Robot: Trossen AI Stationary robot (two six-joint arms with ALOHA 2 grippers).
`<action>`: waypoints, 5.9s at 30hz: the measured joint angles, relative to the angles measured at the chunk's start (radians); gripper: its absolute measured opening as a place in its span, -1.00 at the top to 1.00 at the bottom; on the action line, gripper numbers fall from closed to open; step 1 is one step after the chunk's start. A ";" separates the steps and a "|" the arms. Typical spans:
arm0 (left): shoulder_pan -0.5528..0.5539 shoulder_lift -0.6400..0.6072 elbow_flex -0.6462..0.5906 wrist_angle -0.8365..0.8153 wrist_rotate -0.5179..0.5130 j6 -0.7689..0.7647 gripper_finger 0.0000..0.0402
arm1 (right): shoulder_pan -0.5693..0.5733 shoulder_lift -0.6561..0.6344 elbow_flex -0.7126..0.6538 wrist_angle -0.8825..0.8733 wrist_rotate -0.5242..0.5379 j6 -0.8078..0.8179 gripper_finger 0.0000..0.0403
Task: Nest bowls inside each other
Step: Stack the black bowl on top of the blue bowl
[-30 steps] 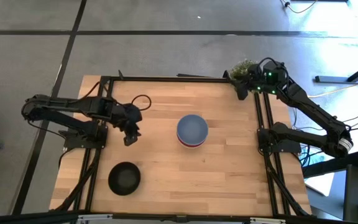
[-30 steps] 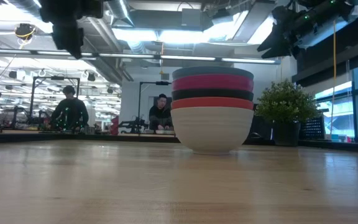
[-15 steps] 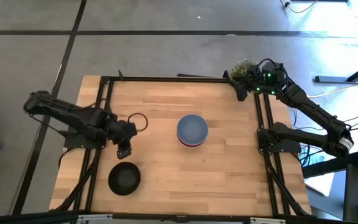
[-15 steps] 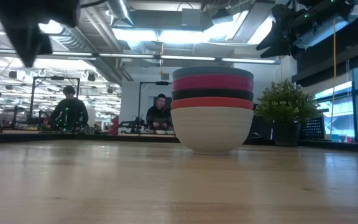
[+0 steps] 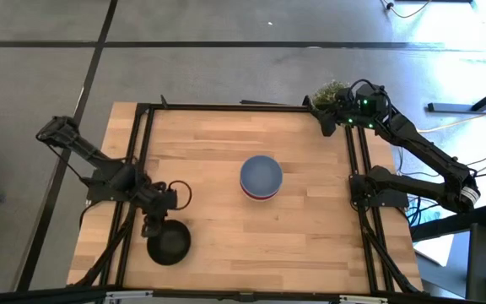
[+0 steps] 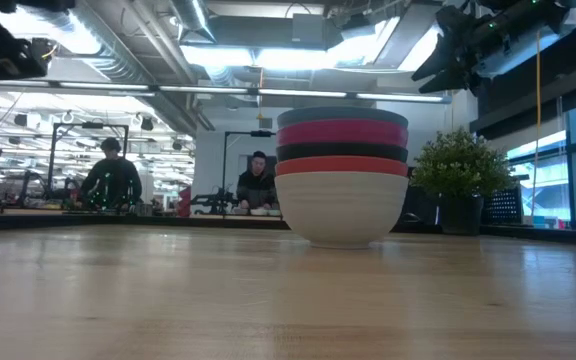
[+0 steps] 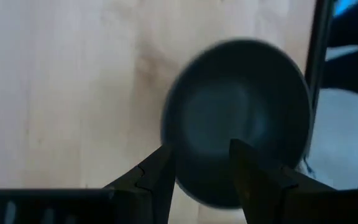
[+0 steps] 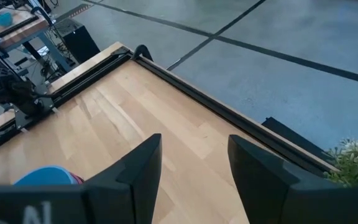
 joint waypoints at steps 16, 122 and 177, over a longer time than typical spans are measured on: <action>-0.068 0.000 -0.090 0.011 -0.047 -0.013 0.28 | 0.022 0.000 0.000 0.001 0.003 0.030 0.08; 0.770 0.654 0.981 -0.107 -0.025 0.631 0.99 | 0.056 -0.003 0.000 -0.160 -0.015 -0.131 0.08; 0.766 0.958 1.071 -0.068 0.050 0.629 0.70 | 0.055 -0.002 0.000 -0.158 0.000 -0.210 0.08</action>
